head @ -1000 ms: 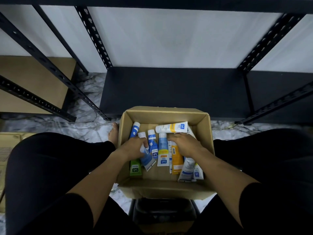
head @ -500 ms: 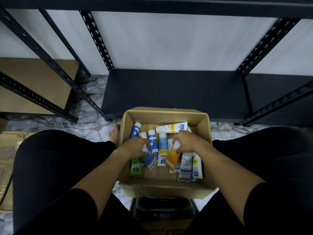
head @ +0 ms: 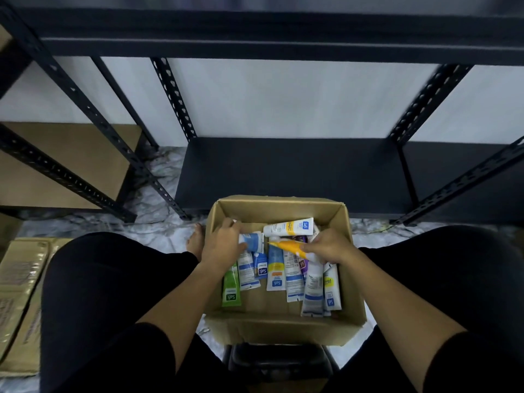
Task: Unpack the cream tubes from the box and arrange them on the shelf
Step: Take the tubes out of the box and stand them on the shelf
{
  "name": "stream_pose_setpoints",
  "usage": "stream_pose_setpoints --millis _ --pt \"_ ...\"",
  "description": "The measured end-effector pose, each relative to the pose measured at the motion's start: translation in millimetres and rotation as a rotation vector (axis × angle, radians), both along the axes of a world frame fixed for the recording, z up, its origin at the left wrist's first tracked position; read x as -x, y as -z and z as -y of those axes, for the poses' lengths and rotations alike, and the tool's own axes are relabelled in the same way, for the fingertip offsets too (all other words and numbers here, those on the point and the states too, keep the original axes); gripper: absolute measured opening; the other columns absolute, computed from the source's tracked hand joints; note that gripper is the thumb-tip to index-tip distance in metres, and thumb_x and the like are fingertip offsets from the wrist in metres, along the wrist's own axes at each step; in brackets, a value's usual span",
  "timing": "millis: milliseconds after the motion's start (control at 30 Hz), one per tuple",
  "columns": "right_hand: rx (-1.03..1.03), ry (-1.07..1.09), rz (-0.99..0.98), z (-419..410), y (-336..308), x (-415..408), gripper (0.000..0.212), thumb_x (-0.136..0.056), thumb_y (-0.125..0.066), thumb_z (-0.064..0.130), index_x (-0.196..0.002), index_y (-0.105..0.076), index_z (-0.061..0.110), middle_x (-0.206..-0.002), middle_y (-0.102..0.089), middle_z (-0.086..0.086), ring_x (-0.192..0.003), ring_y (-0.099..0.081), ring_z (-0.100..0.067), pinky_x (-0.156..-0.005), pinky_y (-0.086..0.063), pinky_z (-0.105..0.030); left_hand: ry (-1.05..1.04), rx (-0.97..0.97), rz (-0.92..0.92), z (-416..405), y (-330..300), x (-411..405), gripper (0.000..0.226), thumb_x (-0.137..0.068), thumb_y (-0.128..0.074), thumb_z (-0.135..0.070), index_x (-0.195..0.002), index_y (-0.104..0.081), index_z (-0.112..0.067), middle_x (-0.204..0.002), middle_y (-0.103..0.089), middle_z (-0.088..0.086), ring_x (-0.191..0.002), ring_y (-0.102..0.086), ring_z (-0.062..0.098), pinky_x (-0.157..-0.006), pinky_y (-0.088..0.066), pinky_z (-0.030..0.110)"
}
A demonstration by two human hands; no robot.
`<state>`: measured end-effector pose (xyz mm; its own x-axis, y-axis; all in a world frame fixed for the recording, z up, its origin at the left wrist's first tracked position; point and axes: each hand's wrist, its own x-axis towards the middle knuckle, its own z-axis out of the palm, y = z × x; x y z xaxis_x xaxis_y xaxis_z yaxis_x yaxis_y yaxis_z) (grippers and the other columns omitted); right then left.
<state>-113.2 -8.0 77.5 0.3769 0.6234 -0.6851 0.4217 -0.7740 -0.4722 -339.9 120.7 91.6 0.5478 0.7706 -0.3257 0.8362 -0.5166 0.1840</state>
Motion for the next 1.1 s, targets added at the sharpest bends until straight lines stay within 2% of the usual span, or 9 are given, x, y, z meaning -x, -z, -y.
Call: stream_pose_setpoints --millis 67,200,267,333,533,633,733,1000,1100 --pt "0.02 -0.017 0.023 2.2 2.7 3.4 0.032 -0.083 -0.076 0.039 -0.067 -0.061 0.017 -0.065 -0.058 0.002 -0.063 -0.057 -0.015 -0.058 -0.043 -0.026 0.05 0.036 -0.104 4.7 4.8 -0.8 0.04 -0.092 -0.06 -0.034 -0.129 -0.052 -0.024 -0.134 -0.048 0.002 -0.114 -0.058 0.026 -0.098 -0.041 0.042" --pt "0.059 -0.112 0.143 3.4 2.2 8.4 0.032 -0.083 -0.075 0.035 -0.068 -0.052 0.019 -0.064 -0.05 0.005 -0.065 -0.053 -0.015 -0.048 -0.032 -0.024 0.145 0.076 -0.178 10.1 16.4 -2.6 0.04 -0.09 -0.06 -0.029 -0.128 -0.049 -0.024 -0.135 -0.047 0.01 -0.103 -0.063 0.031 -0.079 -0.054 0.041" --pt "0.067 -0.158 0.191 1.9 2.2 9.9 0.034 -0.082 -0.075 0.032 -0.066 -0.049 0.019 -0.068 -0.053 0.002 -0.068 -0.055 -0.017 -0.048 -0.033 -0.024 0.174 0.044 -0.198 9.2 18.4 -3.2 0.042 -0.09 -0.061 -0.031 -0.129 -0.049 -0.025 -0.134 -0.047 0.011 -0.106 -0.06 0.031 -0.08 -0.053 0.04" --pt "0.087 -0.211 0.245 -1.0 2.2 11.6 0.026 -0.081 -0.076 0.034 -0.081 -0.057 0.015 -0.085 -0.063 -0.003 -0.074 -0.059 -0.02 -0.055 -0.04 -0.026 0.203 0.023 -0.212 7.1 22.9 -1.9 0.045 -0.089 -0.063 -0.033 -0.131 -0.047 -0.028 -0.135 -0.046 0.011 -0.111 -0.055 0.03 -0.085 -0.052 0.04" --pt "0.101 -0.46 0.379 -6.7 -4.3 14.0 0.05 -0.08 -0.077 0.036 -0.124 -0.056 0.025 -0.118 -0.063 -0.004 -0.099 -0.063 -0.023 -0.077 -0.052 -0.033 0.275 0.071 -0.331 3.7 29.9 0.6 0.061 -0.087 -0.068 -0.032 -0.14 -0.037 -0.03 -0.139 -0.045 0.01 -0.115 -0.055 0.032 -0.085 -0.052 0.041" --pt "0.112 -0.521 0.391 -7.5 -8.4 15.3 0.051 -0.078 -0.079 0.036 -0.124 -0.058 0.029 -0.118 -0.063 -0.001 -0.101 -0.063 -0.022 -0.078 -0.051 -0.033 0.314 0.065 -0.34 5.0 30.3 1.1 0.054 -0.09 -0.064 -0.032 -0.139 -0.04 -0.03 -0.136 -0.051 0.007 -0.114 -0.058 0.029 -0.087 -0.053 0.04" --pt "0.098 -0.522 0.383 -7.8 -9.3 17.7 0.032 -0.082 -0.073 0.033 -0.111 -0.064 0.028 -0.11 -0.066 -0.001 -0.093 -0.063 -0.021 -0.072 -0.052 -0.031 0.33 0.028 -0.304 7.5 24.6 -0.1 0.046 -0.093 -0.06 -0.032 -0.136 -0.044 -0.03 -0.133 -0.055 0.006 -0.112 -0.06 0.028 -0.085 -0.052 0.038" --pt "0.013 -0.047 -0.136 4.3 -26.5 1.9 0.035 -0.083 -0.079 0.023 -0.115 -0.066 0.022 -0.112 -0.063 -0.008 -0.078 -0.069 -0.022 -0.059 -0.059 -0.031 0.109 0.099 -0.068 -3.5 1.5 12.8 0.04 -0.085 -0.059 -0.035 -0.123 -0.052 -0.038 -0.112 -0.067 0.003 -0.103 -0.064 0.028 -0.082 -0.049 0.038" --pt "-0.044 0.059 -0.268 13.7 -39.5 -2.5 0.038 -0.082 -0.081 0.02 -0.115 -0.064 0.024 -0.112 -0.064 -0.012 -0.08 -0.073 -0.027 -0.065 -0.062 -0.034 -0.016 0.172 0.072 -9.6 -6.6 21.0 0.041 -0.072 -0.057 -0.048 -0.112 -0.05 -0.048 -0.098 -0.07 -0.006 -0.093 -0.066 0.024 -0.077 -0.054 0.04"
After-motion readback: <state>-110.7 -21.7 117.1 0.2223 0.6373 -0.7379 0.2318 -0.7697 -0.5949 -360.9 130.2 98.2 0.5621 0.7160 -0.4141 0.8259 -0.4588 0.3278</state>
